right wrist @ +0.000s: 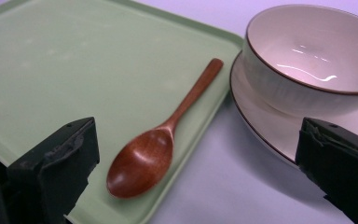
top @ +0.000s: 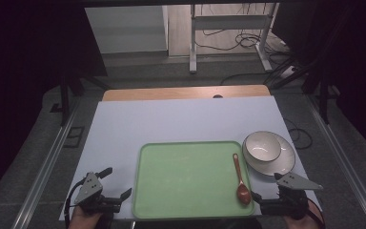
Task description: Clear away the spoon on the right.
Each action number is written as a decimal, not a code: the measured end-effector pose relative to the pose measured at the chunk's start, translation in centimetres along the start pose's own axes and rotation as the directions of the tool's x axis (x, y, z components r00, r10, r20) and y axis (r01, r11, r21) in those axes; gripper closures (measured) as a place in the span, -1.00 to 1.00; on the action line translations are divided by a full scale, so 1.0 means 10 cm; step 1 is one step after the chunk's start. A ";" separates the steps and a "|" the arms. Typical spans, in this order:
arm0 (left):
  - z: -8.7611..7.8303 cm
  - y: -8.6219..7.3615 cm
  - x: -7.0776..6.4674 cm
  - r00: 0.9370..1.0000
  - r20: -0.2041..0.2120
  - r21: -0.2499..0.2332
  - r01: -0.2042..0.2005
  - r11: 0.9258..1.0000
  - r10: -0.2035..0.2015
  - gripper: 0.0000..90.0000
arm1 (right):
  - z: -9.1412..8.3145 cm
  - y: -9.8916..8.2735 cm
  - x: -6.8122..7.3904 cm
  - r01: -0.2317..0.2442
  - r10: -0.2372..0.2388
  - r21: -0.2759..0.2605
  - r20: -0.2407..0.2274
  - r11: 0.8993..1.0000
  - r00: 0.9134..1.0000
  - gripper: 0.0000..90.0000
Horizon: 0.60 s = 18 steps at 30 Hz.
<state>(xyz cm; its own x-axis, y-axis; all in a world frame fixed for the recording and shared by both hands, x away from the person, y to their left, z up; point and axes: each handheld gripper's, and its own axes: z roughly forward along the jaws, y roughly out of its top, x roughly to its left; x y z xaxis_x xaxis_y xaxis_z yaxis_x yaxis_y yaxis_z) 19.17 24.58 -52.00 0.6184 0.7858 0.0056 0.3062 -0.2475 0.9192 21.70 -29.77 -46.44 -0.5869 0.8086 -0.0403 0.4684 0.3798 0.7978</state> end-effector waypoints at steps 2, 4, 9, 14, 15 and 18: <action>0.00 0.00 0.00 1.000 0.000 0.000 0.000 1.000 0.000 -0.96 | -0.01 -0.02 -0.01 -0.003 0.003 -0.001 0.008 1.000 1.000 -1.00; 0.00 0.00 0.00 1.000 0.000 0.001 0.000 1.000 0.000 -0.96 | -0.03 -0.04 -0.02 -0.007 0.007 0.000 0.018 1.000 1.000 -1.00; 0.00 0.00 0.00 1.000 0.000 0.001 0.001 1.000 -0.001 -0.96 | -0.07 -0.09 -0.05 -0.014 0.014 -0.004 0.042 1.000 0.999 -1.00; 0.00 0.00 0.00 1.000 0.000 0.001 0.002 1.000 -0.002 -0.96 | -0.12 -0.14 -0.09 -0.030 0.031 -0.011 0.071 0.999 0.997 -1.00; 0.00 0.00 0.00 1.000 0.000 0.001 0.002 1.000 -0.002 -0.96 | -0.13 -0.16 -0.10 -0.032 0.033 -0.014 0.075 0.999 0.997 -1.00; 0.00 0.00 0.00 1.000 0.000 0.002 0.002 1.000 -0.002 -0.96 | -0.15 -0.19 -0.12 -0.042 0.043 -0.014 0.088 0.999 0.995 -1.00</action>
<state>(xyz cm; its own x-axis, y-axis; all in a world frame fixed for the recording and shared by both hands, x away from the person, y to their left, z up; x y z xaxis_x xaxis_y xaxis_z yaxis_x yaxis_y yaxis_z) 19.20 24.60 -52.00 0.6178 0.7864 0.0033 0.3088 -0.2465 0.9186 20.54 -32.16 -47.06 -0.5061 0.8605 -0.0584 0.4833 0.3390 0.8072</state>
